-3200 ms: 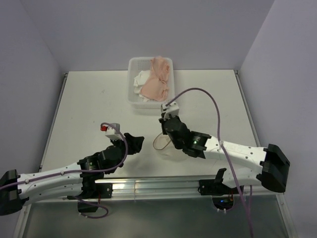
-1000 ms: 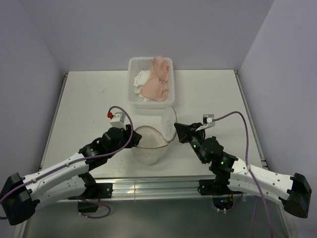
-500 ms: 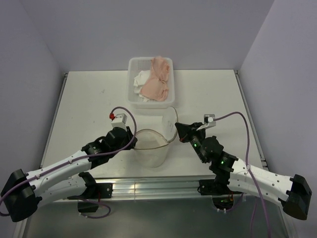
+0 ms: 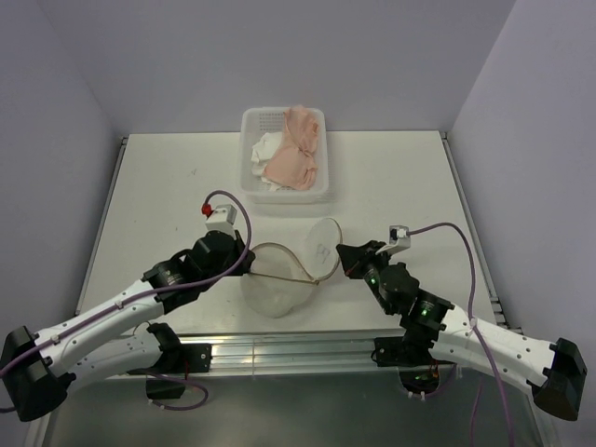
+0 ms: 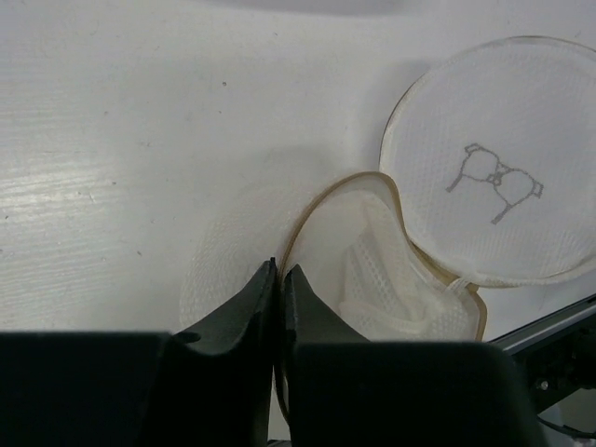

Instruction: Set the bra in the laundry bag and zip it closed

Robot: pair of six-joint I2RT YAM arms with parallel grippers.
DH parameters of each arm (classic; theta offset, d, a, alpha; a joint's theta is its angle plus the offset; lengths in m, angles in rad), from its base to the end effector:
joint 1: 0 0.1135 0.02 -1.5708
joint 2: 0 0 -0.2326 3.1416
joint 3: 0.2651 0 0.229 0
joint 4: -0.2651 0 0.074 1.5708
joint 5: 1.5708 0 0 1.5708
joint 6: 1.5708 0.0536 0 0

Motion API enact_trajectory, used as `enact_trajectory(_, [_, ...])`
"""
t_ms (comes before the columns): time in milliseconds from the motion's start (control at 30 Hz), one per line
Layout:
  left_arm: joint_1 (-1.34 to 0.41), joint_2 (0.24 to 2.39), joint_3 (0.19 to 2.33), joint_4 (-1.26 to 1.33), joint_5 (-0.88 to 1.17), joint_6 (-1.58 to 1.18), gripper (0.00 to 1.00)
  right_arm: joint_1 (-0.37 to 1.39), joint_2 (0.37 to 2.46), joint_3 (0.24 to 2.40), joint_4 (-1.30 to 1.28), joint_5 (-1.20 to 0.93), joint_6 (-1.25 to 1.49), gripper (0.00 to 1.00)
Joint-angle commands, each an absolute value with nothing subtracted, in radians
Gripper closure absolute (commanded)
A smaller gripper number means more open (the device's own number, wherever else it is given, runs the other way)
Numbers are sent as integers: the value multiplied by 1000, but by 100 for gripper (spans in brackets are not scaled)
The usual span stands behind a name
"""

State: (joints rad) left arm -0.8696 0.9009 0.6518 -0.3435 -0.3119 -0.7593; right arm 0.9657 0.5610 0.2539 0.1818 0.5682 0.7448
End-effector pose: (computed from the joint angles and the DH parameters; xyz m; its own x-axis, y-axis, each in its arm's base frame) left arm 0.1469 -0.1485 0.2297 -0.6489 -0.2470 -0.7196 0.1603 0.8802 -0.4467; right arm 0.1205 0.1235 0.2127 -0.3163 0.5471 -0.7750 -0.2382 0.7450 0.6231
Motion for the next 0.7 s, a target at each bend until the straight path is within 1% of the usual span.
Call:
enact_trajectory(0, [-867,923,690,-362,-298,-736,85,960,551,238,80,586,824,89])
enact_trajectory(67, [-868,937,684,-345,-288,-735,82,960,543,235,39,571,847,86])
enact_trajectory(200, [-867,951,690,-313,-279,-726,81,960,531,224,26,534,851,82])
enact_trajectory(267, [-867,963,702,-316,-276,-719,71,960,523,227,9,534,854,80])
enact_trajectory(300, [-867,968,718,-330,-279,-715,65,960,520,226,8,532,856,78])
enact_trajectory(333, [-867,974,721,-337,-282,-712,58,960,520,225,9,529,856,72])
enact_trajectory(367, [-867,973,721,-341,-285,-707,56,960,523,227,8,525,854,69])
enact_trajectory(400, [-867,968,713,-339,-290,-709,56,960,525,230,8,522,854,66])
enact_trajectory(467, [-867,957,707,-331,-281,-718,58,960,525,232,-26,528,851,56])
enact_trajectory(533, [-867,951,709,-336,-279,-716,60,960,522,239,-60,577,851,45])
enact_trajectory(600, [-867,948,706,-350,-288,-718,61,960,512,258,-67,603,827,39])
enact_trajectory(633, [-867,942,701,-353,-290,-724,61,960,509,267,-72,610,793,34])
enact_trajectory(667, [-867,937,700,-354,-291,-727,61,960,502,276,-80,620,782,34])
